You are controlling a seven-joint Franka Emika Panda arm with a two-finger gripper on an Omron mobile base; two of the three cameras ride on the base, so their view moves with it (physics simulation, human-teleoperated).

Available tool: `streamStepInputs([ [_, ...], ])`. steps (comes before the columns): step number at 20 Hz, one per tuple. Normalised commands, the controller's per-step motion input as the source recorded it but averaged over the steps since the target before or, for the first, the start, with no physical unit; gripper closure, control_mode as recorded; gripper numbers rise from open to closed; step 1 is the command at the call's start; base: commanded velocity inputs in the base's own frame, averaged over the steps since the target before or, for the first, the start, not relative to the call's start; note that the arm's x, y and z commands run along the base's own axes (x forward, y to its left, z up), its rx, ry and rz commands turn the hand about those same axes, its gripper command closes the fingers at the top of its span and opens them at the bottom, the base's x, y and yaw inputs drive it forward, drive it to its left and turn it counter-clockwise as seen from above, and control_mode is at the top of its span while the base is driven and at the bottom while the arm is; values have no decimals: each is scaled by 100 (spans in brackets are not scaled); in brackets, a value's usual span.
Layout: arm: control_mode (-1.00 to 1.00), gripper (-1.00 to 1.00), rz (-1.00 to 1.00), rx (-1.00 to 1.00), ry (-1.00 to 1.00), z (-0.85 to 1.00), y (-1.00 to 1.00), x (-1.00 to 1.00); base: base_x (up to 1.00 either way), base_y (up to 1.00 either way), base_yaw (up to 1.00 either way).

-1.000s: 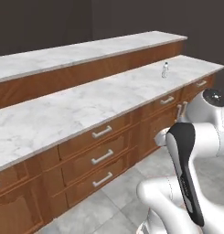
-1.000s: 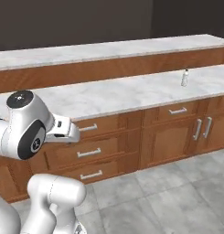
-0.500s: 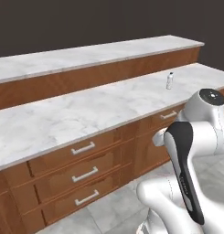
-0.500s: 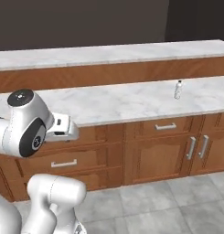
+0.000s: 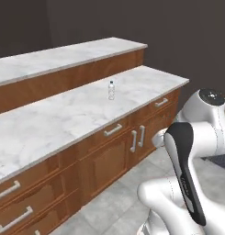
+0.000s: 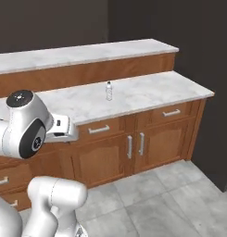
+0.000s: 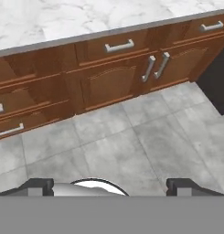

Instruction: Place the drinks on the dining counter in a tight cluster.

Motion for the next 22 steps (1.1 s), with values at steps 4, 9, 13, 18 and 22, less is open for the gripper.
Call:
streamStepInputs([
  [4,100,-100,0,0,0,0,0,0,75,-80,-49],
  [9,100,-100,0,0,0,0,0,0,99,-92,-1],
  [13,100,-100,0,0,0,0,0,0,78,-92,25],
  [18,100,-100,0,0,0,0,0,0,35,-21,45],
  [22,100,-100,0,0,0,0,0,0,44,0,85],
])
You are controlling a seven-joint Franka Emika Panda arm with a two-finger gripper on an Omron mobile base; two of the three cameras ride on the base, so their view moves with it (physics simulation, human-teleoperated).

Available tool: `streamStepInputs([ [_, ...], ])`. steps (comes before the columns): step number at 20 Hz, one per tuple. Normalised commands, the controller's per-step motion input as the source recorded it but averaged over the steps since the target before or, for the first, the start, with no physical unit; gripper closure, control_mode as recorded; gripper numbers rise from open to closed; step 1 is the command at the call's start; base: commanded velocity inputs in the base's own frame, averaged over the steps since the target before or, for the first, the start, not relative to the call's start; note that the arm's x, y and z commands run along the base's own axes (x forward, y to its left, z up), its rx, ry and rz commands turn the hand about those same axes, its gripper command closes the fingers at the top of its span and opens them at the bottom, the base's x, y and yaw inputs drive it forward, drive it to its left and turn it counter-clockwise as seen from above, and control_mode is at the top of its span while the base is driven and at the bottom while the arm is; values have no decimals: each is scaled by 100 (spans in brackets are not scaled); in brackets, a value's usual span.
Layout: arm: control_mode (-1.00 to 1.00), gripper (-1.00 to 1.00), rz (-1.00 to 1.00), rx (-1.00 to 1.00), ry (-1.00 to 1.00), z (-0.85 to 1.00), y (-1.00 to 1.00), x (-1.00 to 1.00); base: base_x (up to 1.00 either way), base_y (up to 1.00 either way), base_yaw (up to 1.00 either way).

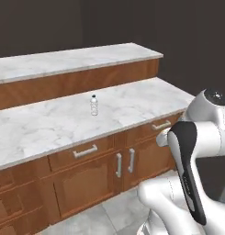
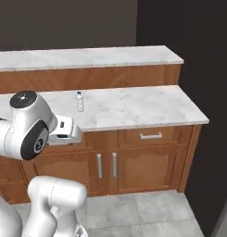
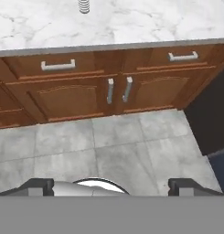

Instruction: Place the drinks on the dining counter in a tight cluster.

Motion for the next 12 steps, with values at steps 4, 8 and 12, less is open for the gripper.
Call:
streamStepInputs([
  [4,100,-100,0,0,0,0,0,0,77,0,76],
  [8,100,-100,0,0,0,0,0,0,100,2,28],
  [12,100,-100,0,0,0,0,0,0,100,-15,-5],
])
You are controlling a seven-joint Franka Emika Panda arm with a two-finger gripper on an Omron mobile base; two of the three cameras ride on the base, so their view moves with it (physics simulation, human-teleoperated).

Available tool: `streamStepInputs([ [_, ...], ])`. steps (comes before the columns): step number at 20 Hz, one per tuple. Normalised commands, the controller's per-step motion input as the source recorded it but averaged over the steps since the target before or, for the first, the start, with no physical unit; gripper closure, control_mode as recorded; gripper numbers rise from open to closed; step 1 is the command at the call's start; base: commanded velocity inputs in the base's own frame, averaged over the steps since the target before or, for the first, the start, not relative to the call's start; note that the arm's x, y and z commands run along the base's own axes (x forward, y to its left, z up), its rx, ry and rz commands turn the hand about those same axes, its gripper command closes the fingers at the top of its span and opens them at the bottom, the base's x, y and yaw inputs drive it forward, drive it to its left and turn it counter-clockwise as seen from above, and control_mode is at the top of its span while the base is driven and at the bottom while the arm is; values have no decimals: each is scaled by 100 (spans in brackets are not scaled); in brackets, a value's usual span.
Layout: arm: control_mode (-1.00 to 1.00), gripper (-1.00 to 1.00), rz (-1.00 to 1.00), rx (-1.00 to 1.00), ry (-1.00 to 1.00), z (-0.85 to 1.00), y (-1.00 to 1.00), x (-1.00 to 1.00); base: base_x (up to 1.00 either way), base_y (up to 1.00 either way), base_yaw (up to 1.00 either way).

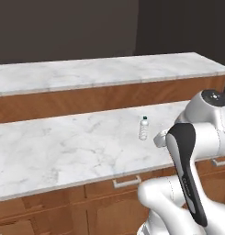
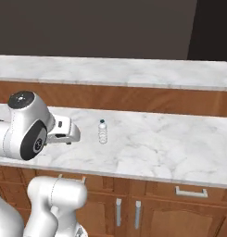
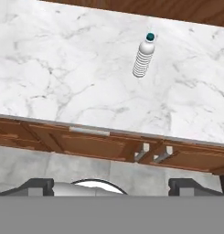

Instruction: Place the drinks on the dining counter in a tight cluster.

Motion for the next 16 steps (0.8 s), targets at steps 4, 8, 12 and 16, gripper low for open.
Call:
streamStepInputs([
  [4,100,-100,0,0,0,0,0,0,97,-44,-39],
  [8,100,-100,0,0,0,0,0,0,66,-46,-27],
  [12,100,-100,0,0,0,0,0,0,4,-21,-3],
  [16,100,-100,0,0,0,0,0,0,5,0,0],
])
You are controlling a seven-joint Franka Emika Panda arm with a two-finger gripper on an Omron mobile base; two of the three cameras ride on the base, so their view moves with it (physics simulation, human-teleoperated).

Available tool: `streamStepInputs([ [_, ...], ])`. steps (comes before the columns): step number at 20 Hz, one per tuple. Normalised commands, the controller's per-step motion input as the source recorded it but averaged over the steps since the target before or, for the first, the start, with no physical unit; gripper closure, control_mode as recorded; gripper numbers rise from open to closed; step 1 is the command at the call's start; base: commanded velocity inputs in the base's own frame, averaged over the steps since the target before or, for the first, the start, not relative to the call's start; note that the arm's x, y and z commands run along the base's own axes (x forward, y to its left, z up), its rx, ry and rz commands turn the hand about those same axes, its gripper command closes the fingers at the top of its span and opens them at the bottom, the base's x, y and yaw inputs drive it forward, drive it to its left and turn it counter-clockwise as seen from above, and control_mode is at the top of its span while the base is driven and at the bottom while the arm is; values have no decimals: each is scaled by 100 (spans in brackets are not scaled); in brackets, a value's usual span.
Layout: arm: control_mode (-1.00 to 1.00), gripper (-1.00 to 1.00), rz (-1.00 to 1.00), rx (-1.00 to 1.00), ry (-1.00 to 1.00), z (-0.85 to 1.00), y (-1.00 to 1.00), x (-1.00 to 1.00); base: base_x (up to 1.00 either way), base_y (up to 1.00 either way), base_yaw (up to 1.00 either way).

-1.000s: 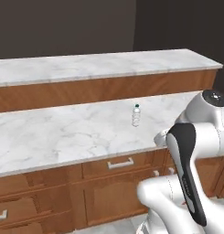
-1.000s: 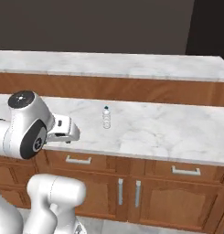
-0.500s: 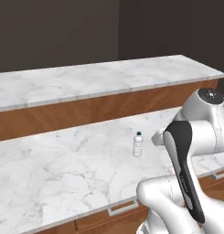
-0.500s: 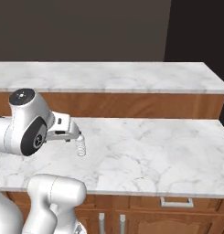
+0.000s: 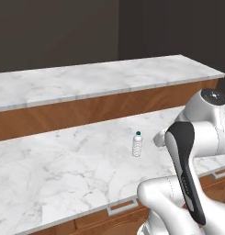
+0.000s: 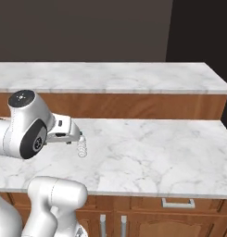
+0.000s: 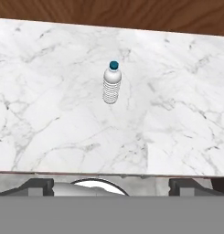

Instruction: Place the drinks on the dining counter in a tight cluster.

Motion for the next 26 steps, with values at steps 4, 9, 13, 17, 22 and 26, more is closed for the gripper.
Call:
streamStepInputs([
  [4,100,-100,0,0,0,0,0,0,52,13,0],
  [9,100,-100,0,0,0,0,0,0,66,11,0],
  [13,-100,-100,0,0,0,0,1,19,44,9,0],
  [17,-100,-100,22,0,0,0,0,91,0,0,0],
  [22,-100,-100,37,0,0,0,-2,100,0,0,0],
  [26,-100,-100,35,0,-1,0,-9,66,0,0,0],
])
